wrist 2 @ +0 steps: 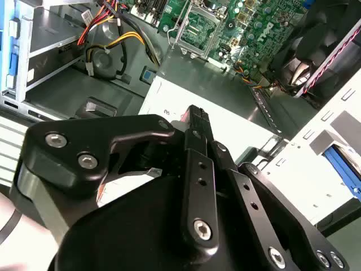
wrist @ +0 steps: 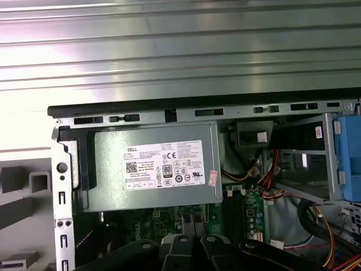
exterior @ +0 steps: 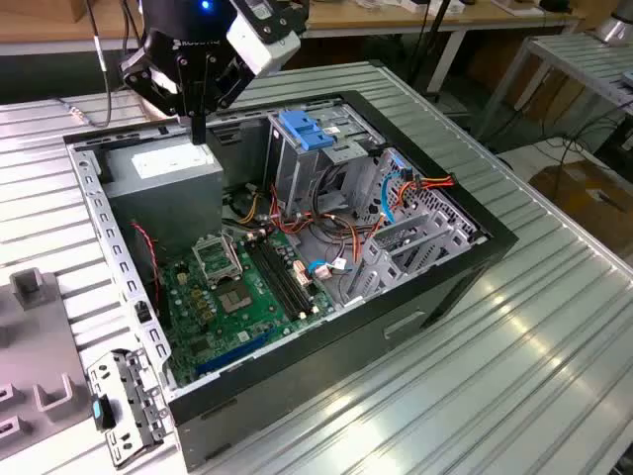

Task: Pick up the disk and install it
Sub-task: 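Reach for the disk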

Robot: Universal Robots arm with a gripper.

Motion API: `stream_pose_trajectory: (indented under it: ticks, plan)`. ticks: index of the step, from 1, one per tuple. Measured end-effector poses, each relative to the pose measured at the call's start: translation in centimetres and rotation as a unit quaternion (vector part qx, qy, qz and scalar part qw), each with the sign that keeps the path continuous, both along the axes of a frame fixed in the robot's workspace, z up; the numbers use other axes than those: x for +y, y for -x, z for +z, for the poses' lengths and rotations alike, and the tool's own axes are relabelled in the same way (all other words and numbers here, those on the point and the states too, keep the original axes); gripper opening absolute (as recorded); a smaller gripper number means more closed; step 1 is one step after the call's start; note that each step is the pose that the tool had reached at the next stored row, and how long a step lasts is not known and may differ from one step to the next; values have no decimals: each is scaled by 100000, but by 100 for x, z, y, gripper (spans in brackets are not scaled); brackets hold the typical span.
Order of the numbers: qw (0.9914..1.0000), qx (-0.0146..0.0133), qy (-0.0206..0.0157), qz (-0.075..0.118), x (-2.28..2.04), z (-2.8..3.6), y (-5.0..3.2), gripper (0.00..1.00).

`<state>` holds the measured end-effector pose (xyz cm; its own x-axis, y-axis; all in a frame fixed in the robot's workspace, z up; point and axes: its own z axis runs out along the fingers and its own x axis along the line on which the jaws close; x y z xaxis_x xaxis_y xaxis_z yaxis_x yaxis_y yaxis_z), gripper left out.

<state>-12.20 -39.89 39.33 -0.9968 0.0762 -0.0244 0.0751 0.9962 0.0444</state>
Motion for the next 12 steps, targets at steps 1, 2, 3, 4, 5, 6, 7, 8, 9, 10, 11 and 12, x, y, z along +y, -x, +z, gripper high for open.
stream_pose_trajectory:
  ticks: [1, 2, 3, 4, 5, 6, 7, 8, 9, 10, 11, 12]
  plan:
    - [100000, 0, 0, -1, 0, 0, 0, 11]
    - [100000, -1, -1, 0, 0, 0, 0, 11]
    - [100000, 0, 1, 0, 0, 0, 0, 11]
    - [100000, 2, 1, 1, 0, 0, 0, 11]
    - [100000, 0, 0, 1, 0, 0, 1, 11]
    - [100000, 1, 4, -6, 0, 0, 4, 11]
    - [100000, 1, 5, -8, 0, 0, 8, 11]
    - [100000, 2, -1, -7, 0, 0, 11, 11]
    - [100000, -1, -2, -2, 0, 0, 15, 11]
    - [100000, -3, -1, -1, 0, 0, 19, 11]
    - [100000, -3, -1, -2, 0, 0, 24, 11]
    - [100000, 1, -1, -2, 0, 0, 27, 11]
